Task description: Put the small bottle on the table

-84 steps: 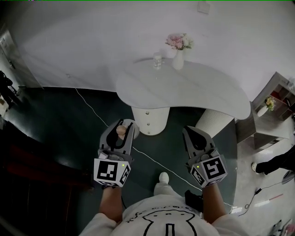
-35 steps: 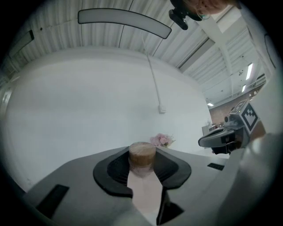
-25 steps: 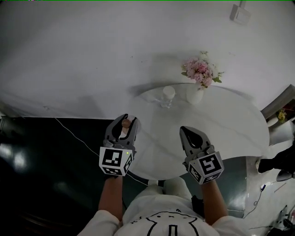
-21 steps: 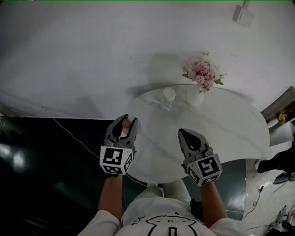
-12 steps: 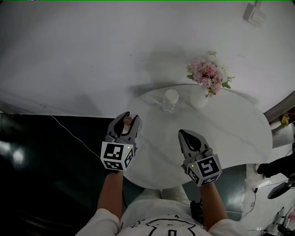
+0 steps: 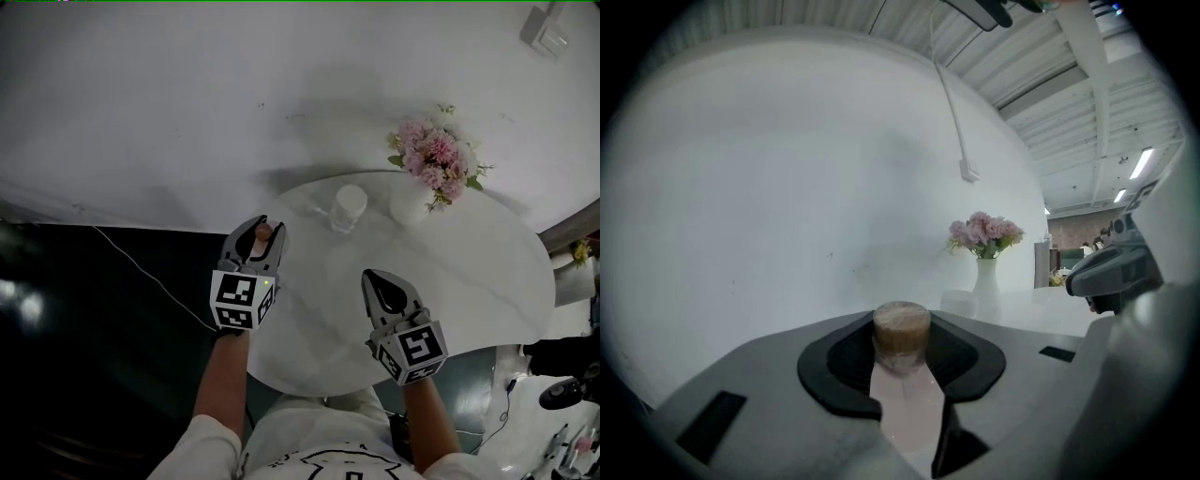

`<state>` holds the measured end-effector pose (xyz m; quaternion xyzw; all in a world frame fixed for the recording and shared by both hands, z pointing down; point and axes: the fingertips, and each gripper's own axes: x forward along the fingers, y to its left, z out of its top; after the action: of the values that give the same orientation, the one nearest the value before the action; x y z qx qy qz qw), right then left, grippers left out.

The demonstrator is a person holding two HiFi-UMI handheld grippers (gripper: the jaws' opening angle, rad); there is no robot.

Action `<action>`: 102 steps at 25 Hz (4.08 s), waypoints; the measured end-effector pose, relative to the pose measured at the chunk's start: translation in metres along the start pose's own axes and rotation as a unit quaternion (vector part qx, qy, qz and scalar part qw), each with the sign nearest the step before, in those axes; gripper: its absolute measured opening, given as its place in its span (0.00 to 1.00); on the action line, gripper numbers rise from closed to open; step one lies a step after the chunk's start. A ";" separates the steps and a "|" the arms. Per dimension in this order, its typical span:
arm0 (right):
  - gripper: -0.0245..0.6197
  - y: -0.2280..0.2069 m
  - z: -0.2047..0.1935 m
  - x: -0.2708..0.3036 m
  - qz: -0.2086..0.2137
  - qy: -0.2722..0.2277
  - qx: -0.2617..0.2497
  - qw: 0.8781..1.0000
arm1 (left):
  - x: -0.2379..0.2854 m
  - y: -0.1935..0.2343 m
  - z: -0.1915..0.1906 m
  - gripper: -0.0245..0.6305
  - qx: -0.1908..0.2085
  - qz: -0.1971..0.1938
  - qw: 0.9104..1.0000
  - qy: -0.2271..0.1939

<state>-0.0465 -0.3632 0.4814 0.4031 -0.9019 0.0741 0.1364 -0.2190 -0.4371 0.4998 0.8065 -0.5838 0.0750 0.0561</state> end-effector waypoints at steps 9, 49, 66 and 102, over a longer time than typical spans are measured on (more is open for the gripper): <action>0.03 -0.002 -0.031 0.006 0.005 0.030 0.015 0.999 | 0.037 0.001 -0.033 0.23 -0.004 -0.007 0.999 0.036; 0.03 0.001 -0.053 0.017 0.013 0.043 0.049 0.998 | 0.078 0.019 -0.075 0.56 -0.022 -0.006 0.996 0.081; 0.03 0.019 0.002 -0.020 -0.036 -0.012 0.046 0.998 | 0.016 0.013 -0.013 0.58 -0.017 -0.018 0.999 0.034; 0.02 0.031 0.094 -0.131 -0.066 -0.109 -0.003 0.992 | -0.128 -0.054 0.091 0.58 0.033 0.000 0.998 -0.046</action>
<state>-0.0035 -0.2723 0.3513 0.4674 -0.8828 0.0180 0.0424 -0.2024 -0.3167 0.3867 0.8104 -0.5831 0.0573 0.0030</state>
